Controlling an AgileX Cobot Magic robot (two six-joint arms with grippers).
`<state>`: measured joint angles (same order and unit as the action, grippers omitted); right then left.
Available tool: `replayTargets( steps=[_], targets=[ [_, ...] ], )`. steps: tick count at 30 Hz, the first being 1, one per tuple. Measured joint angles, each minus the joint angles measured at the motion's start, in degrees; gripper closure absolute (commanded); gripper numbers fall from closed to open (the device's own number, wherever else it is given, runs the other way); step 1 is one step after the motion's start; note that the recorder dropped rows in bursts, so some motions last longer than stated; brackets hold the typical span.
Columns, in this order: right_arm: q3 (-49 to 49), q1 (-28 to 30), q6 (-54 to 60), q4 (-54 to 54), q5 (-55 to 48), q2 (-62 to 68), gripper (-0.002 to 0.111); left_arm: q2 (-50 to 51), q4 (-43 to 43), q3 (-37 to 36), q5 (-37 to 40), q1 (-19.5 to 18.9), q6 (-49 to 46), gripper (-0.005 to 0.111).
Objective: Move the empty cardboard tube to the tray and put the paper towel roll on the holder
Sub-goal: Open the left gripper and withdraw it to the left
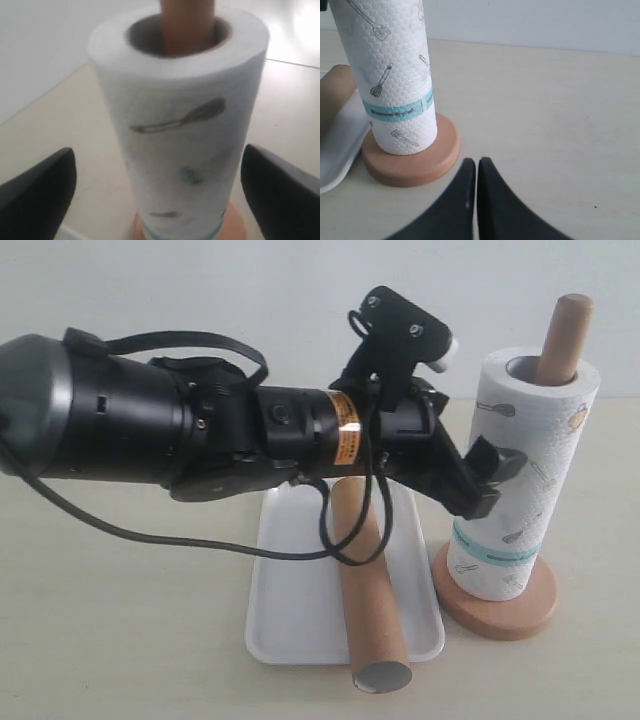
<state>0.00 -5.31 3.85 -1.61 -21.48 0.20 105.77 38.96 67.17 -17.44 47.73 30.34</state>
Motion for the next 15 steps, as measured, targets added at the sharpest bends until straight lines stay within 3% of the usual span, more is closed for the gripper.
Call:
replayTargets(
  steps=[3, 5, 6, 9, 10, 15],
  targets=[
    [0.0, 0.0, 0.0, 0.0, 0.0, 0.0, 0.107, -3.7, 0.0, -4.3, 0.8, -2.0, 0.0, 0.025],
    [0.0, 0.0, 0.0, 0.0, 0.0, 0.0, 0.107, -6.6, -0.1, -8.1, 0.9, -3.3, 0.4, 0.037],
    [0.0, 0.0, 0.0, 0.0, 0.0, 0.0, 0.107, -8.5, -0.1, -10.1, 0.9, -3.8, 1.0, 0.046],
    [0.0, 0.0, 0.0, 0.0, 0.0, 0.0, 0.107, -14.0, -0.2, -15.5, 0.9, -5.5, 4.1, 0.095],
    [0.0, 0.0, 0.0, 0.0, 0.0, 0.0, 0.107, -16.0, -0.3, -16.8, 0.9, -5.9, 5.1, 0.101],
    [0.0, 0.0, 0.0, 0.0, 0.0, 0.0, 0.107, -24.7, -0.3, -22.9, 2.2, -6.4, 7.4, 0.101]
  ],
)
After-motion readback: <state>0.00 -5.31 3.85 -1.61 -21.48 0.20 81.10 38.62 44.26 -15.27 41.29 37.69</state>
